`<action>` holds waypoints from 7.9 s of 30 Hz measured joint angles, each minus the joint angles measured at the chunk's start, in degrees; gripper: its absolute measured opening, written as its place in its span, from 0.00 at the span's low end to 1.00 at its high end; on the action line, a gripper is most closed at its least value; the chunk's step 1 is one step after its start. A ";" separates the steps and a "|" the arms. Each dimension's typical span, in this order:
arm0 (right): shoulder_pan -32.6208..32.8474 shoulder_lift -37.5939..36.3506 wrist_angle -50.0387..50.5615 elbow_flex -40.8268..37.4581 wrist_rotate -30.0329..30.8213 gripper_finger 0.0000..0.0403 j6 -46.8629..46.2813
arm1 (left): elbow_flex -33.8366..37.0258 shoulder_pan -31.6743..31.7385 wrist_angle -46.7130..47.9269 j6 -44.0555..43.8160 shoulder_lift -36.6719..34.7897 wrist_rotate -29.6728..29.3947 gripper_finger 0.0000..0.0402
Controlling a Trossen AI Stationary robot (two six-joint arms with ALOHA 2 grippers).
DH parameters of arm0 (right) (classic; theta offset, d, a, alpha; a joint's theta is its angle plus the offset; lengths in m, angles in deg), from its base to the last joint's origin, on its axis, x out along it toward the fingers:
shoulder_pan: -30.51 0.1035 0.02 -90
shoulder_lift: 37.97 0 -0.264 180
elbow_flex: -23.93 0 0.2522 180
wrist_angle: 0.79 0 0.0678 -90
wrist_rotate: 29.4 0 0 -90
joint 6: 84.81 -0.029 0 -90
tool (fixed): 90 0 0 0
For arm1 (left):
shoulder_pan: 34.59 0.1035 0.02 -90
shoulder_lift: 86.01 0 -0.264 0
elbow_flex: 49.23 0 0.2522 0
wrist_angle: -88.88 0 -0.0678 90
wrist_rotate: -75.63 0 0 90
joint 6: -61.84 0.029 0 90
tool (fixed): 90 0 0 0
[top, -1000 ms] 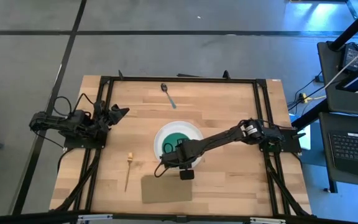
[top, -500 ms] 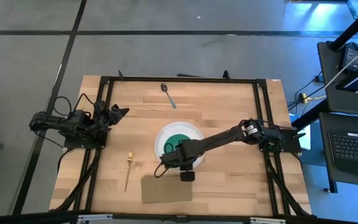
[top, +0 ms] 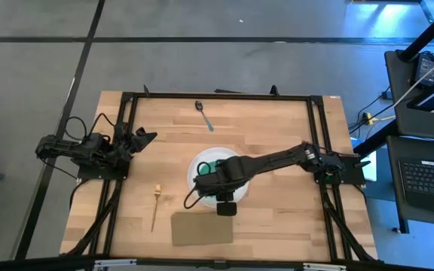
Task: Set table place
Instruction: Put the gold fork on the left side of the white plate
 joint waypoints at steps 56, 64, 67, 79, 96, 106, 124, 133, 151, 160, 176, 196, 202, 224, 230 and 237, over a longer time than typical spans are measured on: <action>-0.05 -8.46 1.65 -0.47 -1.25 0.31 -6.25 | -78.27 -10.32 94.98 -28.37 59.64 9.17 0.09; -0.05 -8.46 1.65 -0.47 -1.25 0.31 -6.98 | -74.22 -19.73 95.93 -39.05 67.97 12.38 0.09; -0.05 -8.46 1.68 -0.47 -1.25 0.31 -7.78 | -71.27 -21.88 95.76 -43.36 70.11 15.97 0.09; 0.11 -8.46 0.96 -0.47 -1.25 0.31 -7.92 | -57.45 -26.71 82.59 -47.05 78.00 22.97 0.11; 0.11 -8.46 0.06 -0.47 -1.25 0.31 -8.04 | -53.94 -30.07 79.10 -64.96 79.62 22.84 0.34; 0.11 -8.46 0.08 -0.47 -1.27 0.31 -9.14 | -53.94 -40.11 76.59 -86.74 79.77 21.88 0.33; 0.11 -8.46 -1.52 -0.49 -1.26 0.31 -7.94 | -53.96 -40.45 74.06 -86.47 92.02 15.51 0.33; 0.11 -8.46 -1.52 -0.49 -1.27 0.31 -9.01 | -53.96 -39.14 75.20 -86.47 95.32 12.36 0.33; 0.11 -8.46 -1.43 -0.49 -1.27 0.31 -9.90 | -53.99 -37.33 76.63 -86.29 98.38 11.02 0.33; 0.11 -8.46 -1.40 -0.49 -1.27 0.31 -10.58 | -54.18 -37.34 74.49 -86.47 100.89 10.42 0.29; 0.11 -8.46 -1.45 -0.49 -1.30 0.31 -10.58 | -58.51 -34.51 78.70 -85.49 100.67 10.13 0.02; 0.22 -8.46 -1.76 -0.49 -1.27 0.31 -9.05 | -69.39 -26.24 90.26 -85.62 100.54 9.30 0.02; 0.72 -8.46 1.21 -0.49 -1.27 0.31 -6.29 | -71.01 -22.40 93.94 -85.48 100.52 8.32 0.01; 4.77 -8.75 6.86 -0.49 -1.29 0.31 3.72 | -69.71 -11.48 90.71 -77.46 100.50 0.84 0.01; 4.68 -10.09 7.06 -0.49 -1.26 0.31 4.13 | -64.95 -11.71 83.94 -77.40 100.50 2.37 0.04; 4.67 -10.38 7.03 -0.49 0.89 0.31 4.37 | -62.45 -11.66 81.97 -76.02 100.50 2.50 0.01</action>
